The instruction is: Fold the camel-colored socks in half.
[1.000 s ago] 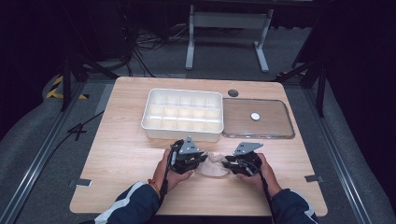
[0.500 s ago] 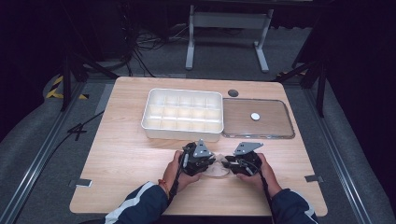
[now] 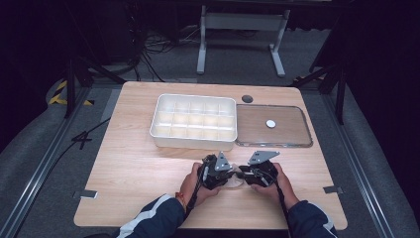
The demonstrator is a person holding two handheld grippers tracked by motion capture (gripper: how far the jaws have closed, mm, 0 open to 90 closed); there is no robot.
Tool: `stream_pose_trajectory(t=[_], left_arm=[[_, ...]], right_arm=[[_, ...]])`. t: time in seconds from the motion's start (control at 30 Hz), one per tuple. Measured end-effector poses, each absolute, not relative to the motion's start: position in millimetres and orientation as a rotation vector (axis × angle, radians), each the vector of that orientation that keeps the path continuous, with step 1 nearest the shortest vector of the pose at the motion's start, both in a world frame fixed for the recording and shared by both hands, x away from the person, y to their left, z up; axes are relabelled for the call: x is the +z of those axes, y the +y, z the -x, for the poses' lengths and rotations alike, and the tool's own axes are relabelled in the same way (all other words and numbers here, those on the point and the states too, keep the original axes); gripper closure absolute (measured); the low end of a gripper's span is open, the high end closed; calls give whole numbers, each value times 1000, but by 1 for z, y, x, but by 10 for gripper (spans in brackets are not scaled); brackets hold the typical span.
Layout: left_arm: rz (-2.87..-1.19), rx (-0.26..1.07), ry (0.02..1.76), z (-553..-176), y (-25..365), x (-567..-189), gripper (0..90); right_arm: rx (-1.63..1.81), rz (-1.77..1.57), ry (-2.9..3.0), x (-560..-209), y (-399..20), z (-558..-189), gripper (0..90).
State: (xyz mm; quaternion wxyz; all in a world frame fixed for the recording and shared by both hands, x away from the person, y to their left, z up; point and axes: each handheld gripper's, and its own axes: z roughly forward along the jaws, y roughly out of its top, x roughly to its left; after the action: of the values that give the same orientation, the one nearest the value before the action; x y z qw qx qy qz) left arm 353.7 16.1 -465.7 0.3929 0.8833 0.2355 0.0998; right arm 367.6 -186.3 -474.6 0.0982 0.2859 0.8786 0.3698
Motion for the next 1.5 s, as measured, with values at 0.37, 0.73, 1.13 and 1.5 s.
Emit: stream_pose_trajectory(t=[0.37,0.73,1.13,1.5], left_arm=[[-2158,245,565,-349,35,-438,634],[-2164,184,576,-355,55,-438,786],[-2302,192,527,-350,37,-470,783],[-2291,213,526,-348,39,-467,705]], right_arm=[[1097,-846,2600,-475,-187,-368,701],[1096,-849,2602,-475,-186,-368,701],[1065,-837,2605,-473,-186,-367,695],[1121,-818,2523,-458,-191,-362,732]])
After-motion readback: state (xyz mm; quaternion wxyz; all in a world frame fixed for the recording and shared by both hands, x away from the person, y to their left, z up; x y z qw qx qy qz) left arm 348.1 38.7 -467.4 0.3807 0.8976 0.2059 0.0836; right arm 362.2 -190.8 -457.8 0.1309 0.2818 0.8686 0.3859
